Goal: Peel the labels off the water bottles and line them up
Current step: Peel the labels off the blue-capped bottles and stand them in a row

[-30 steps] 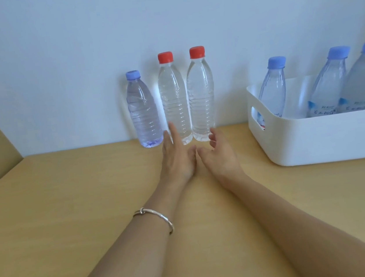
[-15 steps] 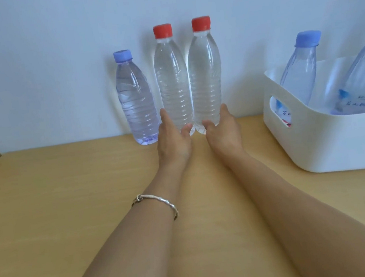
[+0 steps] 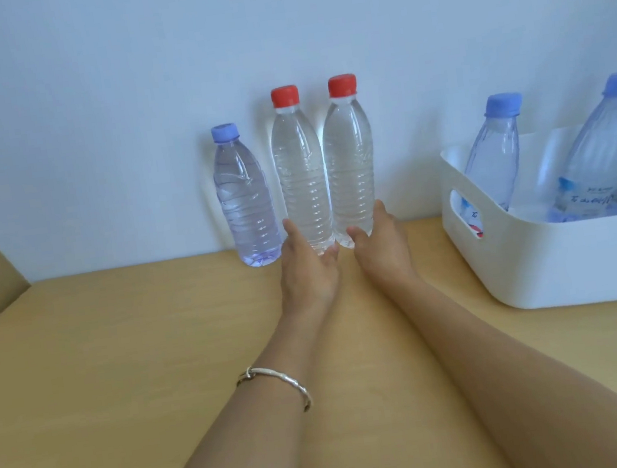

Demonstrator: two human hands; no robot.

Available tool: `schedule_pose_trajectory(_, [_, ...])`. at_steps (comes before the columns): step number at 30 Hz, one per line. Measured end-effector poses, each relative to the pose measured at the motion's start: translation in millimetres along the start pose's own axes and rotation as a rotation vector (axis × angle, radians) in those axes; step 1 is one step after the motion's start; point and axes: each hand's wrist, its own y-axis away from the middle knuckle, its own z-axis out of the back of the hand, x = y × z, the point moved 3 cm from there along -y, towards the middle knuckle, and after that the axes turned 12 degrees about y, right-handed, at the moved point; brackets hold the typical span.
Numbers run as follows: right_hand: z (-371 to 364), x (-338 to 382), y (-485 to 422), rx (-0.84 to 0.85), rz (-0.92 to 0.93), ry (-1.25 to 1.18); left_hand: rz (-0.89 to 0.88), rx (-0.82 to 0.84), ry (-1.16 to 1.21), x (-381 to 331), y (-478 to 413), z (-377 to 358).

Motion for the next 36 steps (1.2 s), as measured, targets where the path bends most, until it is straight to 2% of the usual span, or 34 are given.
schedule_pose_trajectory(8, [14.4, 25.4, 24.0, 0.098, -0.092, 0.026, -0.043, 0.046, -0.192, -6.0, 31.8, -0.3])
schedule_pose_trajectory(9, [18.8, 34.6, 29.9, 0.101, -0.069, 0.028, -0.069, 0.066, -0.232, -6.5, 31.9, -1.7])
schedule_pose_trajectory(14, [86.8, 93.9, 45.2, 0.001, 0.319, 0.215, -0.224, 0.012, -0.412, -13.8, 35.8, -9.1])
schedule_pose_trajectory(16, [116.0, 97.4, 40.1, -0.061, 0.364, 0.313, -0.323, 0.008, -0.482, -15.3, 41.3, -12.6])
schedule_pose_trajectory(19, [147.2, 77.2, 25.7, -0.100, 0.275, 0.373, -0.406, 0.024, -0.561, -15.2, 45.5, -13.8])
schedule_pose_trajectory(22, [172.4, 53.7, 15.6, -0.115, 0.170, 0.382, -0.366, 0.152, -0.639, -31.3, 45.7, -21.1])
schedule_pose_trajectory(23, [180.0, 47.2, 10.3, -0.125, 0.161, 0.372, -0.340, 0.177, -0.562, -43.9, 45.5, -26.1])
schedule_pose_trajectory(26, [199.6, 28.3, -3.0, -0.217, 0.135, 0.342, -0.268, 0.213, -0.142, -101.6, 40.2, -49.2])
schedule_pose_trajectory(28, [209.7, 14.4, -8.9, -0.277, 0.113, 0.282, -0.283, 0.241, -0.006, -141.7, 33.0, -67.8])
schedule_pose_trajectory(31, [218.6, -6.0, -16.9, -0.322, 0.082, 0.192, -0.256, 0.295, 0.045, -180.0, 22.5, -95.1])
schedule_pose_trajectory(33, [217.4, -18.9, -26.2, -0.226, 0.034, 0.112, -0.240, 0.308, 0.032, -187.4, 15.1, -113.3])
schedule_pose_trajectory(36, [207.7, -30.0, -33.4, -0.067, -0.004, 0.089, -0.262, 0.312, -0.135, -182.5, 9.7, -131.4])
